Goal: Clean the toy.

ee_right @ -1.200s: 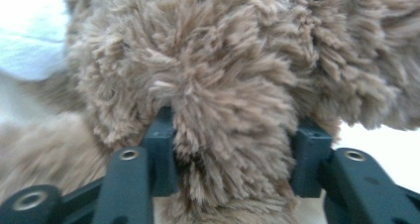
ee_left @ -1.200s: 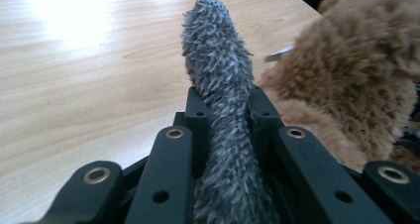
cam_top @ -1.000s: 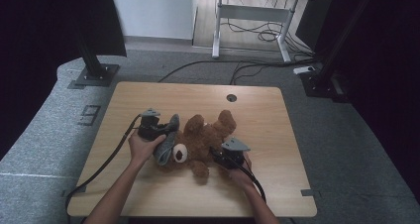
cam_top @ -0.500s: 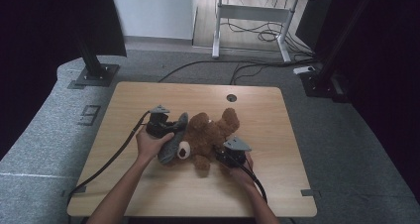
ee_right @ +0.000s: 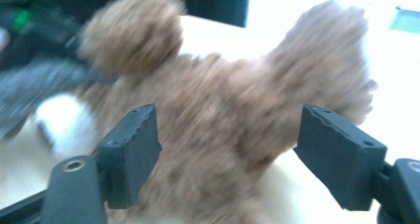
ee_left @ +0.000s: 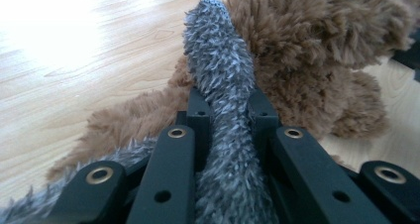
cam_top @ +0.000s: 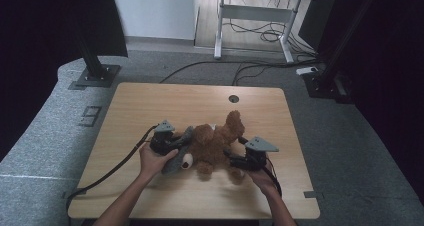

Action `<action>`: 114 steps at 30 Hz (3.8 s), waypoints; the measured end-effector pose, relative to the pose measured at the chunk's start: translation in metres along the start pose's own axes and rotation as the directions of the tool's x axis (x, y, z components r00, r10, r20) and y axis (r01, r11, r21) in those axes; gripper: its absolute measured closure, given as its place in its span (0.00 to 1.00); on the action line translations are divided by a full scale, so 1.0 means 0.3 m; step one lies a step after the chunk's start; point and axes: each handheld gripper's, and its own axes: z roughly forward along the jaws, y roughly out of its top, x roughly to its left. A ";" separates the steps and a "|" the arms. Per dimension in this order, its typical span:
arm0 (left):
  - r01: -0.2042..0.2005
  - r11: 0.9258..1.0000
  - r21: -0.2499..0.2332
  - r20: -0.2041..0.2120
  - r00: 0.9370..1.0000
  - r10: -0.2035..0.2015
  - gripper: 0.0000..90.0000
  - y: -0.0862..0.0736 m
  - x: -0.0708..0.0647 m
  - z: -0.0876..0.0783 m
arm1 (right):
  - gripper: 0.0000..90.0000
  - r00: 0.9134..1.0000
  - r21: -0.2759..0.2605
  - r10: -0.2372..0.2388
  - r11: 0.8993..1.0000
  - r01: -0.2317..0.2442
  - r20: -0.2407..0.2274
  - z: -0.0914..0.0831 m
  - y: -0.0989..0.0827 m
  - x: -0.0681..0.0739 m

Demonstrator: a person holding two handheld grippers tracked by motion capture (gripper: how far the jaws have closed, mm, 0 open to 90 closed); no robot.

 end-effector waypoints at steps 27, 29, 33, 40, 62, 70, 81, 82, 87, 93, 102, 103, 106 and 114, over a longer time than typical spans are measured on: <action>0.059 0.997 -0.058 0.104 0.993 -0.053 0.84 0.067 0.005 -0.095 | 0.67 0.997 0.041 -0.079 0.996 0.079 0.012 0.039 0.002 -0.088; 0.049 0.997 -0.064 0.093 0.995 -0.043 0.84 0.091 -0.001 -0.094 | 0.67 0.994 0.022 -0.104 0.994 0.104 0.038 0.021 -0.019 -0.072; 0.053 0.998 0.016 0.096 0.994 -0.055 0.83 0.101 0.005 -0.028 | 0.67 0.993 -0.016 -0.104 0.994 0.105 0.053 0.006 -0.047 -0.059; 0.061 0.997 0.037 0.107 0.992 -0.065 0.86 0.023 -0.002 0.018 | 0.55 0.995 -0.019 -0.088 0.996 0.089 0.040 -0.011 -0.026 -0.060; 0.052 0.998 -0.037 0.133 0.990 -0.047 0.86 -0.081 -0.051 -0.032 | 0.36 0.992 0.107 -0.024 0.994 0.037 -0.126 0.031 0.041 0.002; 0.050 0.998 -0.030 0.160 0.986 -0.045 0.86 -0.112 -0.071 -0.040 | 0.22 0.988 0.212 -0.033 0.975 0.066 -0.153 0.004 -0.097 0.062; 0.055 0.998 -0.034 0.145 0.988 -0.050 0.86 -0.082 -0.037 -0.008 | 0.58 0.990 0.189 -0.139 0.972 0.138 -0.004 0.062 -0.136 0.099; 0.049 0.998 -0.033 0.131 0.990 -0.045 0.86 -0.073 -0.033 0.001 | 0.59 0.989 0.180 -0.148 0.973 0.143 0.016 0.072 -0.134 0.094; 0.066 0.996 -0.052 0.106 0.993 -0.060 0.86 -0.038 0.005 0.049 | 0.59 0.986 0.157 -0.144 0.979 0.130 0.083 0.134 -0.116 0.040; 0.090 0.995 -0.045 0.122 0.989 -0.084 0.86 0.022 0.007 0.029 | 0.61 0.975 0.135 -0.203 0.972 0.190 0.087 0.149 -0.109 0.024; -0.013 0.992 -0.123 0.183 0.983 0.036 0.85 0.232 -0.149 -0.013 | 0.61 0.963 0.095 -0.258 0.964 0.250 0.084 0.121 -0.139 0.078; -0.024 0.992 -0.120 0.187 0.981 0.046 0.85 0.251 -0.167 0.000 | 0.61 0.963 0.095 -0.258 0.963 0.251 0.081 0.121 -0.138 0.078; -0.045 0.996 -0.072 0.213 0.975 0.060 0.85 0.282 -0.224 0.081 | 0.61 0.965 0.090 -0.252 0.965 0.246 0.071 0.122 -0.139 0.079; -0.125 0.986 0.111 0.139 0.984 0.109 0.85 0.209 -0.307 0.291 | 0.62 0.962 0.096 -0.264 0.962 0.257 0.072 0.117 -0.143 0.081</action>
